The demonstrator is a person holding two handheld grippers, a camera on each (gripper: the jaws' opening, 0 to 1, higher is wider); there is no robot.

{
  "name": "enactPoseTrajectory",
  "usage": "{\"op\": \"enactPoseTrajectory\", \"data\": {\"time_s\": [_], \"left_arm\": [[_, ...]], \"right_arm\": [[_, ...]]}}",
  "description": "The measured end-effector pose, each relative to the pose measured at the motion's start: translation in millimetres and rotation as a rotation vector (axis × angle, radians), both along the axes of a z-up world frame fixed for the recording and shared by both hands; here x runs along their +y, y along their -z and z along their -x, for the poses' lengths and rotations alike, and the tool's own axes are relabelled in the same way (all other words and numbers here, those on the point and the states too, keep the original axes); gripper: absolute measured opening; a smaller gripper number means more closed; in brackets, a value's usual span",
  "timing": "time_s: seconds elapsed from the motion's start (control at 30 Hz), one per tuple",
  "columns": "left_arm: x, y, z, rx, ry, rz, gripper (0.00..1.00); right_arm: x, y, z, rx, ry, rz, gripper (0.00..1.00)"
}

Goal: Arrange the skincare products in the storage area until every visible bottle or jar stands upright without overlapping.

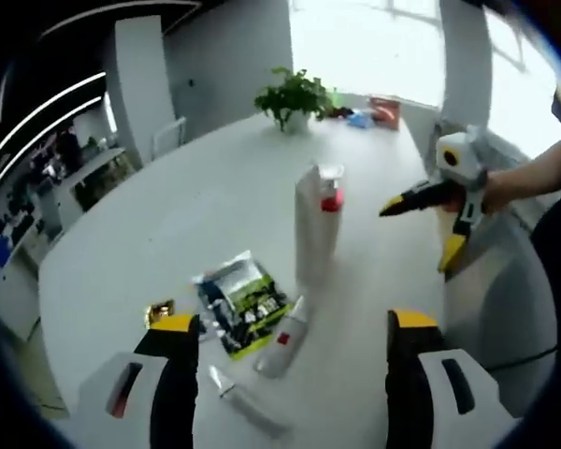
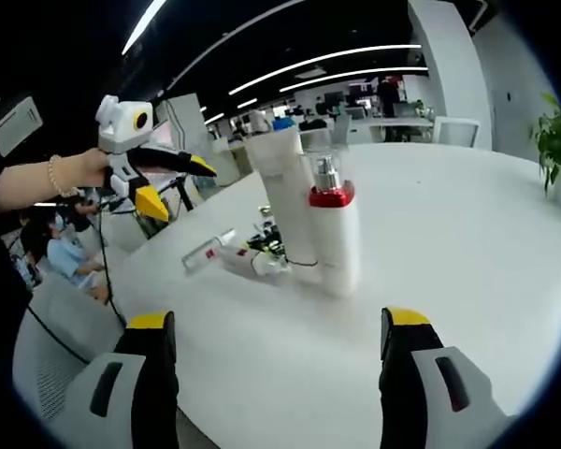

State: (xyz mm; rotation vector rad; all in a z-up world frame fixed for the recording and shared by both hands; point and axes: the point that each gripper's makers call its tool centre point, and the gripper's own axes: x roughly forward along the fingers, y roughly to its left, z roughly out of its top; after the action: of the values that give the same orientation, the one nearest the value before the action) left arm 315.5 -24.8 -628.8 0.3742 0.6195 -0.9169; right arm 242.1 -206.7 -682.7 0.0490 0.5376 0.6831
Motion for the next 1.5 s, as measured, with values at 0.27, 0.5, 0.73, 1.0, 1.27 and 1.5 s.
{"op": "enactPoseTrajectory", "data": {"time_s": [0.27,0.5,0.73,1.0,1.27,1.5], "left_arm": [[18.3,4.9,32.1,0.022,-0.105,0.066,0.87],[40.0,15.1,49.9,0.054,-0.247,0.132,0.93],[56.7,25.9,76.7,0.076,-0.342,0.173,0.9],[69.8,32.4,108.9,0.113,-0.486,0.291,0.96],[67.7,40.7,132.6,0.138,-0.505,0.291,0.98],[62.5,37.9,132.4,0.142,-0.479,0.287,0.99]], "right_arm": [[5.6,-0.3,6.2,0.002,-0.024,0.0,0.89],[7.3,0.9,14.1,0.018,-0.037,0.005,0.91],[9.0,1.6,19.9,0.035,-0.046,0.005,0.93],[10.6,0.2,32.1,0.049,-0.058,0.005,0.94],[12.1,4.6,35.6,0.051,-0.08,0.038,0.93],[15.3,6.7,36.7,0.043,-0.108,0.05,0.95]]}}
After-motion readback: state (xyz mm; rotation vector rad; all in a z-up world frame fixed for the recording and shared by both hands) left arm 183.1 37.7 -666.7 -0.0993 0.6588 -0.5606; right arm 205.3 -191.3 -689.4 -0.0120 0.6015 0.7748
